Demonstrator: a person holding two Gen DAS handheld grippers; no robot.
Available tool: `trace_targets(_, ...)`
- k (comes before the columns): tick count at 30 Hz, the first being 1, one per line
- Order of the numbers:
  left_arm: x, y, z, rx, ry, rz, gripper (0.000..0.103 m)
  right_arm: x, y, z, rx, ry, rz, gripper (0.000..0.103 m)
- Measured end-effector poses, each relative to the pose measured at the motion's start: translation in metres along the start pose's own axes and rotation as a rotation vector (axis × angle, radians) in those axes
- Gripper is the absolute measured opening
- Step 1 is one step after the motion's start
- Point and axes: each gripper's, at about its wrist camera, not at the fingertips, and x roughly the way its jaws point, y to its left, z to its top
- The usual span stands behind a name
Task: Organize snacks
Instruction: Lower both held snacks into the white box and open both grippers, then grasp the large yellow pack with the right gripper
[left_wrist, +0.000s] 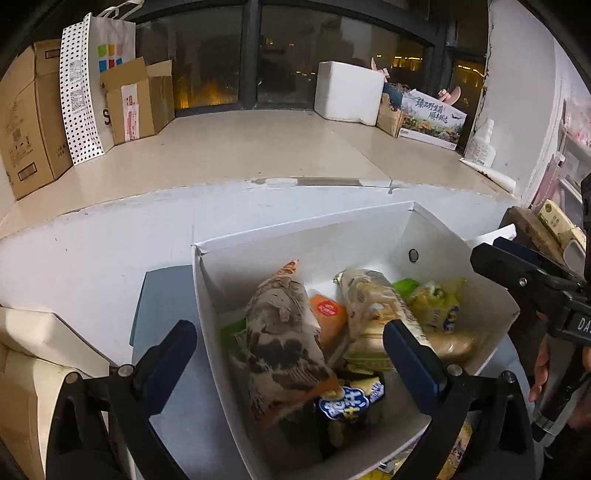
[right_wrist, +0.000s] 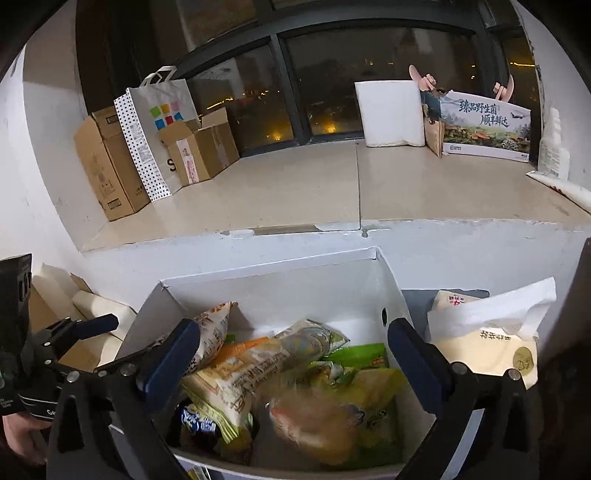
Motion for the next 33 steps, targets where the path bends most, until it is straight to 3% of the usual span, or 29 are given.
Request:
trace_targets(5,-0.024,-0.01,-0.014,0.001,-0.031,-0.051,0.103,-0.026,0.003,-0.009,-0.002,-0.024,0.022,0.103)
trace_targets(11,-0.063,-0.024,-0.047,0.042,-0.099,-0.124,0.103,-0.092,0.008,-0.034,-0.018,-0.092,0.072,0.103)
trace_targets(15,-0.091,-0.029,-0.079,0.023,-0.136,-0.18,0.103,-0.141,0.007,-0.067,-0.006,-0.125,0.099,0.103)
trace_targets(18,-0.106,-0.036,-0.106,-0.002,-0.141,-0.215,0.103,-0.166,0.006,-0.098,-0.007,-0.141,0.073,0.103)
trace_targets(21,-0.115,-0.045,-0.142,0.001,-0.147,-0.201,0.103,-0.179,-0.003,-0.135,0.045,-0.119,0.073,0.103)
trace_targets(26,-0.108,-0.05,-0.188,-0.031,-0.082,-0.194,0.103,-0.19,-0.017,-0.196,0.112,-0.067,0.021,0.103)
trace_targets(33,-0.105,-0.053,-0.213,-0.083,-0.024,-0.193,0.103,-0.186,-0.03,-0.228,0.153,-0.004,-0.032,0.103)
